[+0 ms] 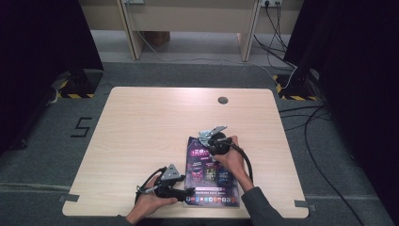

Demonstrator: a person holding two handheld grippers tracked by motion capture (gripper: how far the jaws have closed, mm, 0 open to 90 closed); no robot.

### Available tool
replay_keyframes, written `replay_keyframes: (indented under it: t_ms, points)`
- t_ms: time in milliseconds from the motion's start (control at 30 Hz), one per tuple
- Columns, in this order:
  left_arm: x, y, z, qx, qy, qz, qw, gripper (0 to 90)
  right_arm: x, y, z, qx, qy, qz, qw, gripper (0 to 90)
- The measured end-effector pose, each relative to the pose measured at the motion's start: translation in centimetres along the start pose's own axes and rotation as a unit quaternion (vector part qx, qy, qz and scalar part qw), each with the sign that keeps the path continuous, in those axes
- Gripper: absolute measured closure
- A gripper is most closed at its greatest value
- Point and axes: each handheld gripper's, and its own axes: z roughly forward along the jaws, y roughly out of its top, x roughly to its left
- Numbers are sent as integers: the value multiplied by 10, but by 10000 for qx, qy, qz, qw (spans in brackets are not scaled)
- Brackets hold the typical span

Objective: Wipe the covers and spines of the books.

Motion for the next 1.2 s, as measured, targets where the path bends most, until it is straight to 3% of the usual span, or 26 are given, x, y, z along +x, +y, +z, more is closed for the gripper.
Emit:
replay_keyframes:
  t_ms: [167,200,233,433,467,733,833,933,1100,1200]
  points:
    - [0,0,0,-6,2,2,10000,363,-7,-4,-2,-11,14,126,9999,764]
    - [0,0,0,-7,1,4,10000,363,-4,-2,-1,9,-96,-21,10000,760]
    - [0,0,0,-7,1,4,10000,363,-4,-2,-1,9,-96,-21,10000,760]
    - [0,0,0,6,-3,10,10000,363,14,12,7,-49,101,-130,9999,759]
    - [0,0,0,1,-5,7,10000,363,23,18,11,-77,177,-290,9994,759]
    - [0,0,0,-4,-8,13,10000,363,54,30,16,-181,550,-579,9966,757]
    - [0,0,0,-6,-7,15,10000,363,55,30,16,-188,529,-656,9963,758]
    - [0,0,0,-13,-3,7,10000,363,51,28,16,-222,647,-505,9964,762]
    - [0,-1,0,-27,-1,7,10000,363,35,15,9,-181,536,-424,9975,763]
    - [0,-1,0,-32,0,0,10000,362,19,3,1,-148,416,-267,9987,763]
